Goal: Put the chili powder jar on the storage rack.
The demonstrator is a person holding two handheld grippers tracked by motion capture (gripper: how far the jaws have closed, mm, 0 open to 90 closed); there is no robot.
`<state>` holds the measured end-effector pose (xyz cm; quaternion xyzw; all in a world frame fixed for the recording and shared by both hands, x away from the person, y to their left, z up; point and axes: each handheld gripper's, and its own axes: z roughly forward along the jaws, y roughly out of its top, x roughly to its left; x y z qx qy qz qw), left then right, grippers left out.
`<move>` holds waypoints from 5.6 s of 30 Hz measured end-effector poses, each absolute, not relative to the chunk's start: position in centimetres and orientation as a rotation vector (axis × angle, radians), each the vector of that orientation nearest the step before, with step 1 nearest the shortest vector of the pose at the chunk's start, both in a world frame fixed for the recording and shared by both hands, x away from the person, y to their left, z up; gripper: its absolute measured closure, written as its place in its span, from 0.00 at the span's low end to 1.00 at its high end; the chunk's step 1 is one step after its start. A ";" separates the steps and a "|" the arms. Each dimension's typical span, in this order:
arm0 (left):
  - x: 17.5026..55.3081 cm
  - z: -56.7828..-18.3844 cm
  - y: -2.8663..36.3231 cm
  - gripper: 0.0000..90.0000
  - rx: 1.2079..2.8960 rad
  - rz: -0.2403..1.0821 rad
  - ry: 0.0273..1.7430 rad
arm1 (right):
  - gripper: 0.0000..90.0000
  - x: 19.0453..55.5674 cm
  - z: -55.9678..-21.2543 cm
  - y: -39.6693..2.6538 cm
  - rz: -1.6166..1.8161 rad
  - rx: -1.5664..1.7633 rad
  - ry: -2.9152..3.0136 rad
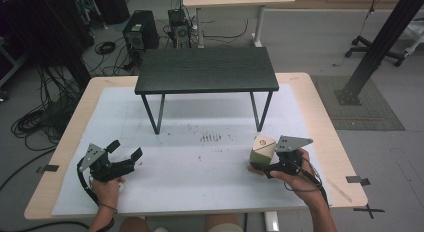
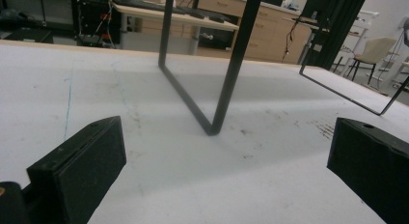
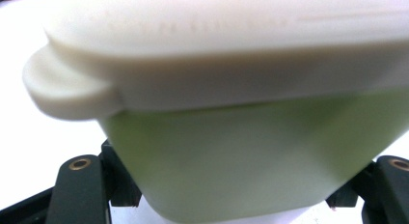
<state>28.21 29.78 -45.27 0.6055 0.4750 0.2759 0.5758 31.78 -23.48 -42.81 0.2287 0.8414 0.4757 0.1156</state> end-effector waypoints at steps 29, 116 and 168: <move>28.2 -45.3 29.8 0.00 1.417 0.649 1.113 | 0.31 31.9 -42.8 -23.5 1.402 0.665 2.473; 28.2 -45.3 29.6 0.00 1.428 0.652 1.115 | 0.32 34.2 -25.3 -24.2 1.515 0.454 2.469; 28.2 -45.3 29.7 0.00 1.430 0.649 1.109 | 0.33 49.1 -18.8 -15.4 1.495 0.572 2.406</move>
